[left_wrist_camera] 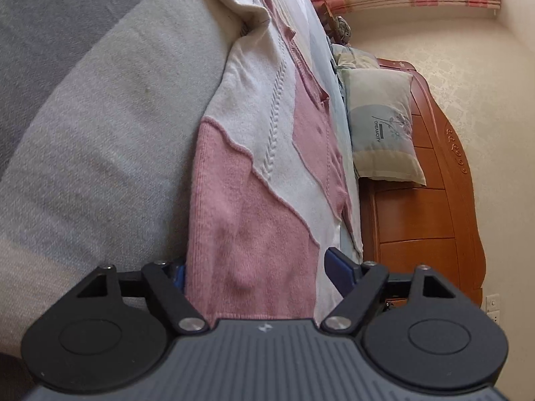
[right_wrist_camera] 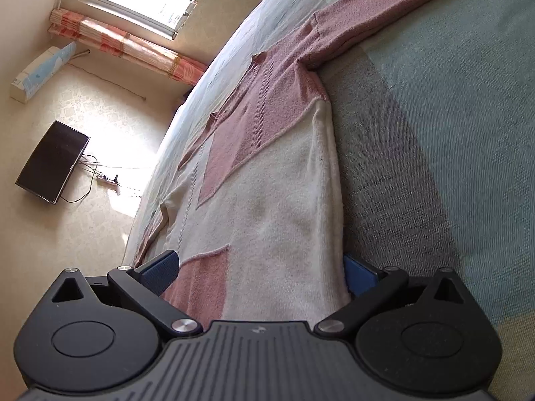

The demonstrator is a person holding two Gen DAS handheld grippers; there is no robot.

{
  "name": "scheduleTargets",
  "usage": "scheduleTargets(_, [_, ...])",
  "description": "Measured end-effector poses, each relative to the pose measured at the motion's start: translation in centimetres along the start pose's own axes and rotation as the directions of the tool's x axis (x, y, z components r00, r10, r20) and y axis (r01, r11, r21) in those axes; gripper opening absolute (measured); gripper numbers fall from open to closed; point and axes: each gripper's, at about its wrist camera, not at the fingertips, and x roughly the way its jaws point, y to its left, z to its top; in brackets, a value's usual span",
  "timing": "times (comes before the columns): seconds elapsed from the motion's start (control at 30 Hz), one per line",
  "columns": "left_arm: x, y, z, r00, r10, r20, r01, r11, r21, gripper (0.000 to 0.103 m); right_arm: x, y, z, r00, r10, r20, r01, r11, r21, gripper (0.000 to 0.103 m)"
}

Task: Fold clothes
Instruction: 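Grasp the pink hem with the left tool and pull it straight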

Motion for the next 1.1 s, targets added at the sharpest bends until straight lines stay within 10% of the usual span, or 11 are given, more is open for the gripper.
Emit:
scheduleTargets(0.17, [1.1,1.6,1.1,1.0,0.004,0.031,-0.001,0.996,-0.091,0.016,-0.1,0.4,-1.6,0.998,0.053,-0.017,-0.054,0.997,-0.048,0.103])
scheduleTargets(0.57, [2.0,1.1,-0.2,0.999,0.036,0.004,-0.035,0.998,-0.044,0.011,1.0,1.1,-2.9,1.0,0.009,0.003,-0.009,0.999,-0.042,0.082])
scheduleTargets(0.7, [1.4,0.9,-0.9,0.999,0.051,0.018,-0.05,0.998,-0.04,0.011,1.6,-1.0,-2.1,0.997,-0.073,0.006,0.072,0.994,0.077,0.009])
scheduleTargets(1.1, [-1.7,-2.4,-3.0,0.996,0.024,0.084,-0.025,1.0,0.016,0.003,-0.6,2.2,-1.0,0.996,-0.086,0.033,0.087,0.995,-0.044,0.011])
